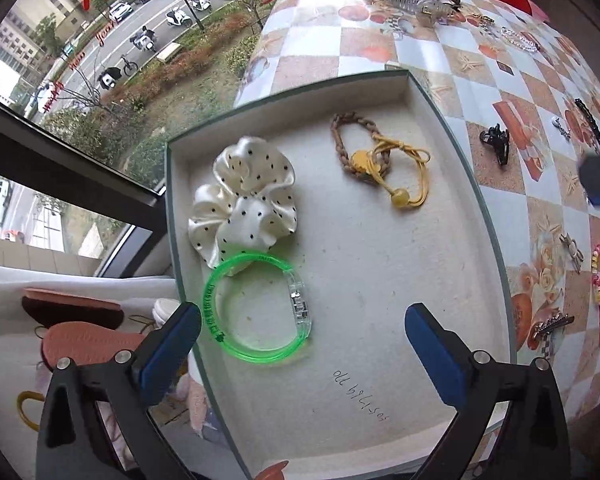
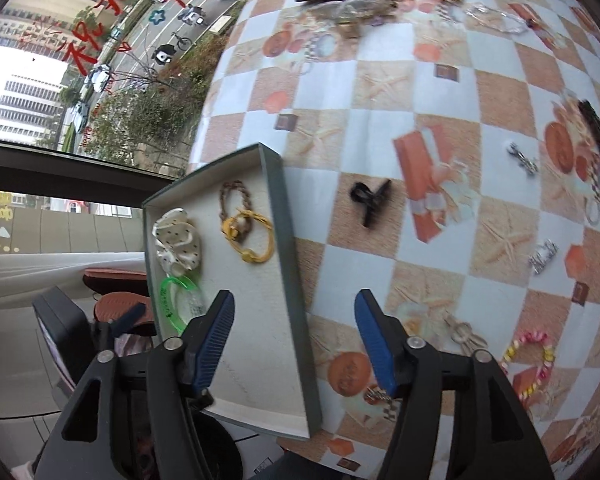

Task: Organize jewelry
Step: 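Move both tools back over the remaining jewelry on the table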

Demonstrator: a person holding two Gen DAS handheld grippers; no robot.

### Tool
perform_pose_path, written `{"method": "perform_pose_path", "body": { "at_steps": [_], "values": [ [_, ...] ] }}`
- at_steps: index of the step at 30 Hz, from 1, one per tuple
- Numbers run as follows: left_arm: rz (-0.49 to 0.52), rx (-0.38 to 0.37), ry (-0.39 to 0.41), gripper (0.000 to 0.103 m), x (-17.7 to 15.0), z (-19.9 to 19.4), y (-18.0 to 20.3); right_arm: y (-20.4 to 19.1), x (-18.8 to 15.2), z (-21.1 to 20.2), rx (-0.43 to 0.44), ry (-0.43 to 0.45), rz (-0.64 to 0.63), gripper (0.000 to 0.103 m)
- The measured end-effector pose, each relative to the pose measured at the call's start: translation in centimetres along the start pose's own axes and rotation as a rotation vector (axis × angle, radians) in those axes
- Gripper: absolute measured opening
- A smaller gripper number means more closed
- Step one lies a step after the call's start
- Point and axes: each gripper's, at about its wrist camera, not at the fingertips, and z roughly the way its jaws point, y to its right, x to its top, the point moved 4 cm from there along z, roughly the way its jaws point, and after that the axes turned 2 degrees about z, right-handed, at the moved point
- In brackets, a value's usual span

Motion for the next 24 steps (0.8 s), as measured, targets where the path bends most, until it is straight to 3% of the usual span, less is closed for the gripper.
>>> {"method": "perform_pose_path", "body": {
  "at_steps": [3, 5, 12, 24],
  "values": [
    [0.026, 0.038, 0.003, 0.103, 0.4, -0.7, 0.5, 1.9, -1.1, -0.6, -0.019, 0.001, 0.034, 0.076],
    [0.050, 0.053, 0.009, 0.103, 0.5, -0.8, 0.6, 3.3, -1.8, -1.0, -0.030, 0.003, 0.066, 0.084],
    [0.100, 0.038, 0.040, 0.103, 1.6, -2.5, 2.9, 8.7, -3.9, -3.3, -0.067, 0.042, 0.187, 0.084],
    [0.234, -0.130, 0.063, 0.103, 2.9, -4.8, 9.9, 16.6, -6.6, -6.5, -0.160, 0.082, 0.342, 0.084]
  ]
}}
